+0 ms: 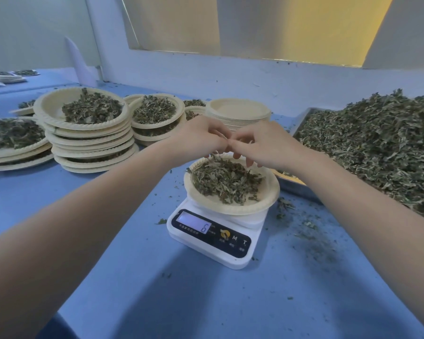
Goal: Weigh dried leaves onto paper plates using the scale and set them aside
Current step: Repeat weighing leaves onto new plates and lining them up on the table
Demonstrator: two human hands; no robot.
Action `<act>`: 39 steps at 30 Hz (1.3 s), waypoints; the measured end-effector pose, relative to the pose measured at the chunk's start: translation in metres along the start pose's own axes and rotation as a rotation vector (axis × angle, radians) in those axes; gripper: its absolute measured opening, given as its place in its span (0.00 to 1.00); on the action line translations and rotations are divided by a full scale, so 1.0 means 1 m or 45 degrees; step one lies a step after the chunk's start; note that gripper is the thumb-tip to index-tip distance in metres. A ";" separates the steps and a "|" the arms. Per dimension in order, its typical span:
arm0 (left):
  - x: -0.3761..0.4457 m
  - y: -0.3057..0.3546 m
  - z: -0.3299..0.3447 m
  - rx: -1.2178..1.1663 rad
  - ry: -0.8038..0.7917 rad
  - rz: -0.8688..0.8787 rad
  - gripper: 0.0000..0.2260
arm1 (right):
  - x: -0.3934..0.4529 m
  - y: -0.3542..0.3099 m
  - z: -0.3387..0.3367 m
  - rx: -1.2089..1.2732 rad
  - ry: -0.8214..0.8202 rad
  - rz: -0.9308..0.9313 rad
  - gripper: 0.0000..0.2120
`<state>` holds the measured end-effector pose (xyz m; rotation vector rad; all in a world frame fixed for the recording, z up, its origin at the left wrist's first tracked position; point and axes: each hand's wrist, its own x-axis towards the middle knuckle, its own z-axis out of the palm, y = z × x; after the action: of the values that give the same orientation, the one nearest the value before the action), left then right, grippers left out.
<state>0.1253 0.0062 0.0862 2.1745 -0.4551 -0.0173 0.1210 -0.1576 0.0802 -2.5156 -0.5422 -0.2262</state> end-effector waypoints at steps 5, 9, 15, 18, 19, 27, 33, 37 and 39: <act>0.001 -0.006 0.004 -0.010 0.059 -0.012 0.11 | -0.006 0.012 -0.012 -0.056 -0.026 0.083 0.07; 0.017 0.016 0.025 -0.001 0.055 0.074 0.10 | -0.009 0.037 -0.036 -0.479 -0.062 0.236 0.10; 0.051 0.057 0.083 0.239 -0.146 0.206 0.11 | -0.024 0.084 -0.042 -0.773 -0.438 0.541 0.18; 0.061 0.058 0.101 0.290 -0.176 0.200 0.12 | -0.030 0.101 -0.036 -0.773 -0.422 0.527 0.15; 0.063 0.057 0.105 0.292 -0.176 0.194 0.13 | -0.031 0.104 -0.035 -0.786 -0.413 0.527 0.13; 0.070 0.053 0.118 0.210 -0.197 0.127 0.12 | -0.038 0.118 -0.046 -0.893 -0.346 0.583 0.15; 0.070 0.054 0.123 0.184 -0.152 0.126 0.14 | -0.040 0.112 -0.051 -0.623 -0.039 0.462 0.09; 0.071 0.053 0.116 0.157 -0.019 0.110 0.16 | -0.039 0.100 -0.070 -0.350 0.238 0.432 0.11; 0.072 0.052 0.112 0.100 0.002 0.074 0.16 | -0.038 0.093 -0.076 -0.238 0.296 0.416 0.11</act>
<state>0.1559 -0.1321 0.0704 2.2369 -0.5261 0.0348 0.1222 -0.2832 0.0880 -2.6618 -0.0158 -0.4544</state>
